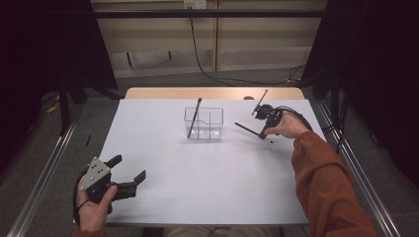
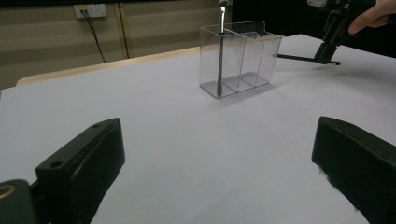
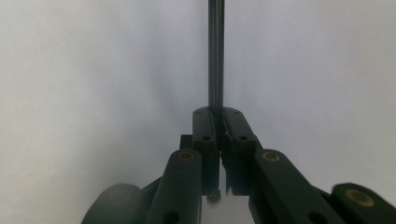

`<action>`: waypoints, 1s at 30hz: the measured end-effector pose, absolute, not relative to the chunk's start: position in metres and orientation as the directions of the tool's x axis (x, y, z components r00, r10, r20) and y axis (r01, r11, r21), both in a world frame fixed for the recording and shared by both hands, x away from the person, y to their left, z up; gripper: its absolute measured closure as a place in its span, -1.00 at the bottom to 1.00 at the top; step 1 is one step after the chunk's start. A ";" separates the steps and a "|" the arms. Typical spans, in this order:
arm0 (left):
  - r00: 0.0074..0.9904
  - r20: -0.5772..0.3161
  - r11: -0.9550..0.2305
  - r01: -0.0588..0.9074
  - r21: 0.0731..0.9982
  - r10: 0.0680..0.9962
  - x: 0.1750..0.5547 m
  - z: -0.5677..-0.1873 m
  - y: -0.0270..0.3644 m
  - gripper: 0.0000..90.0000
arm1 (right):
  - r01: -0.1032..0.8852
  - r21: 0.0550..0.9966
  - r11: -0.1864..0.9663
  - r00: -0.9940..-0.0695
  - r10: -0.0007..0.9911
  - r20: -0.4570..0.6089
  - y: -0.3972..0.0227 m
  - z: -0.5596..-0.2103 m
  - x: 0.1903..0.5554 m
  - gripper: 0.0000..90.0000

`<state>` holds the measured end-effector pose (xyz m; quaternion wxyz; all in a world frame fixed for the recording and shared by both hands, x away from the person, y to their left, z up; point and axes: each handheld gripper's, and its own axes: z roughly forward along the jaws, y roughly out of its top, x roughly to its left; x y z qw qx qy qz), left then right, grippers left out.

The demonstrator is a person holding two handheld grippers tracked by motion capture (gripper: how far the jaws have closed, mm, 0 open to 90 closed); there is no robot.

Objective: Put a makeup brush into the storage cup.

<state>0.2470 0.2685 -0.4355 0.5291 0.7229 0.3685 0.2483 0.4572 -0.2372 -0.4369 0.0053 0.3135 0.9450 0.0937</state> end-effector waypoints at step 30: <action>0.605 -0.029 -0.169 0.267 0.949 0.796 0.247 -0.435 0.269 -0.94 | 0.628 0.411 0.661 -0.745 0.663 0.073 -0.245 -0.423 0.447 0.88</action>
